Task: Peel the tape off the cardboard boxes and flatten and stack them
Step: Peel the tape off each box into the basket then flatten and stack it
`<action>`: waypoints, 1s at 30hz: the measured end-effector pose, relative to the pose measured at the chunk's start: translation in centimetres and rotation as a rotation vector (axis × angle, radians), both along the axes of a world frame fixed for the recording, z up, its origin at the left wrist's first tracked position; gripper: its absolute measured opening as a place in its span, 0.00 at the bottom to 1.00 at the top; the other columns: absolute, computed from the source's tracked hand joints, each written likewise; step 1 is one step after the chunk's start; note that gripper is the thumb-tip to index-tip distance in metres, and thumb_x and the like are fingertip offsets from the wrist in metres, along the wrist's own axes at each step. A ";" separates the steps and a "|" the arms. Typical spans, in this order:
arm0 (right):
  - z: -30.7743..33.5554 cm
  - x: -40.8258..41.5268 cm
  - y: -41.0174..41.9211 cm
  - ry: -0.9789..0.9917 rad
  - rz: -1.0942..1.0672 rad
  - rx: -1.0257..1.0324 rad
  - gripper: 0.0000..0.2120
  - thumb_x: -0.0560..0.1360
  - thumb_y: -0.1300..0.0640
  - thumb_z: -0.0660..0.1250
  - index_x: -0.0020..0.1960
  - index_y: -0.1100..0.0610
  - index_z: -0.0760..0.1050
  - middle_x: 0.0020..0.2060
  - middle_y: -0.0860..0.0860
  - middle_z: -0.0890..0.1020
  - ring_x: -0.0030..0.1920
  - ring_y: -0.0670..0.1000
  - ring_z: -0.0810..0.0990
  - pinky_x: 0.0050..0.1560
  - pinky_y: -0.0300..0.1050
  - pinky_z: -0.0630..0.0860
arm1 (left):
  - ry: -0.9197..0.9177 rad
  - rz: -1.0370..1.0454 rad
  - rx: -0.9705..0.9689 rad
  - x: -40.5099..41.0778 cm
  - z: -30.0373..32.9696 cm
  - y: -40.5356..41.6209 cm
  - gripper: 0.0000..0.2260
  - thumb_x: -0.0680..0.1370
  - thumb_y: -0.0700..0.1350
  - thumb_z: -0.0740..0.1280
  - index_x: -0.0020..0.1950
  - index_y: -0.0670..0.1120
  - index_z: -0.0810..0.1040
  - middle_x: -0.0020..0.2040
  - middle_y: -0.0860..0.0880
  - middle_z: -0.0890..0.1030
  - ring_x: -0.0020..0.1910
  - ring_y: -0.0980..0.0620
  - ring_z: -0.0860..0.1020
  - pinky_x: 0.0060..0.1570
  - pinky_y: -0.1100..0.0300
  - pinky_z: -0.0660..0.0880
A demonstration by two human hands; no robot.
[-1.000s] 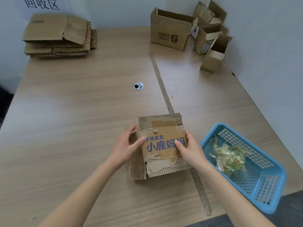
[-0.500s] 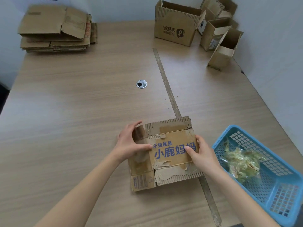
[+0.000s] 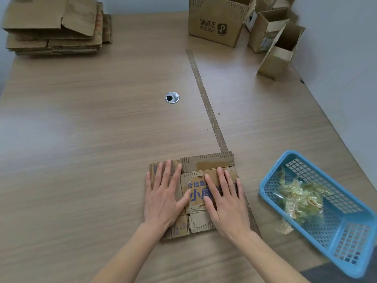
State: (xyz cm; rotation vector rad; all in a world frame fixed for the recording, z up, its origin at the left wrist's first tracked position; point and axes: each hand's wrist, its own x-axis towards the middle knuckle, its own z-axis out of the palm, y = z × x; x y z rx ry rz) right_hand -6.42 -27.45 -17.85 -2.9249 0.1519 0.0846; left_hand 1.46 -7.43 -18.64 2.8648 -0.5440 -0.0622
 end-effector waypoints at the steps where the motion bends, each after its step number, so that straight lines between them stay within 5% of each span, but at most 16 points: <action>1: -0.1 0.0 0.0 -0.006 -0.008 -0.001 0.30 0.83 0.40 0.52 0.83 0.43 0.52 0.83 0.52 0.50 0.82 0.54 0.49 0.78 0.66 0.53 | -0.016 -0.008 0.006 0.0 -0.1 0.0 0.33 0.79 0.69 0.53 0.83 0.59 0.56 0.84 0.48 0.53 0.83 0.47 0.50 0.79 0.39 0.50; 5: -0.3 0.0 0.1 -0.010 -0.021 0.000 0.31 0.81 0.39 0.55 0.82 0.42 0.53 0.83 0.51 0.51 0.82 0.53 0.49 0.77 0.68 0.53 | -0.053 -0.037 0.035 -0.2 -1.0 -0.1 0.30 0.79 0.68 0.55 0.81 0.59 0.63 0.83 0.46 0.55 0.82 0.44 0.52 0.77 0.35 0.54; 10: 0.1 0.4 0.3 0.033 -0.039 0.030 0.31 0.81 0.39 0.56 0.82 0.42 0.55 0.83 0.50 0.51 0.82 0.51 0.48 0.78 0.66 0.51 | -0.002 -0.040 0.067 0.2 -0.5 -0.3 0.31 0.80 0.68 0.52 0.82 0.60 0.59 0.84 0.46 0.52 0.83 0.43 0.49 0.77 0.35 0.51; 15: 1.6 0.1 -1.2 0.111 -0.031 0.176 0.31 0.83 0.37 0.49 0.82 0.38 0.42 0.81 0.43 0.35 0.80 0.44 0.33 0.80 0.59 0.40 | 0.128 -0.020 -0.047 0.3 1.6 1.8 0.36 0.78 0.72 0.47 0.83 0.59 0.46 0.84 0.49 0.42 0.82 0.49 0.39 0.79 0.43 0.37; 19: 2.7 -2.2 -2.9 0.126 -0.330 0.304 0.40 0.82 0.37 0.56 0.83 0.50 0.39 0.81 0.45 0.36 0.82 0.49 0.46 0.80 0.54 0.54 | 0.195 0.242 -0.092 -2.3 2.8 5.4 0.47 0.71 0.79 0.49 0.82 0.52 0.57 0.84 0.48 0.52 0.83 0.49 0.46 0.80 0.47 0.41; 23: 3.4 -3.3 -2.7 0.155 -0.403 0.393 0.40 0.80 0.39 0.62 0.83 0.54 0.49 0.83 0.46 0.46 0.81 0.49 0.52 0.78 0.57 0.62 | 0.276 0.228 -0.179 -4.9 2.5 6.9 0.46 0.68 0.79 0.59 0.81 0.56 0.61 0.84 0.51 0.48 0.82 0.51 0.42 0.79 0.52 0.35; 26: 3.9 -2.8 -2.2 0.051 -0.475 0.479 0.34 0.78 0.48 0.71 0.79 0.58 0.64 0.79 0.47 0.62 0.77 0.50 0.63 0.75 0.56 0.66 | 0.276 0.336 -0.297 -5.4 2.4 5.6 0.40 0.70 0.65 0.76 0.77 0.53 0.69 0.83 0.51 0.53 0.83 0.51 0.46 0.78 0.55 0.35; 30: 4.5 -2.9 -1.4 -0.042 -0.634 0.632 0.32 0.73 0.53 0.78 0.73 0.53 0.71 0.64 0.46 0.78 0.65 0.50 0.76 0.69 0.55 0.72 | 0.283 0.474 -0.527 -6.1 2.9 4.7 0.37 0.70 0.53 0.80 0.76 0.52 0.71 0.73 0.52 0.73 0.73 0.47 0.69 0.73 0.47 0.65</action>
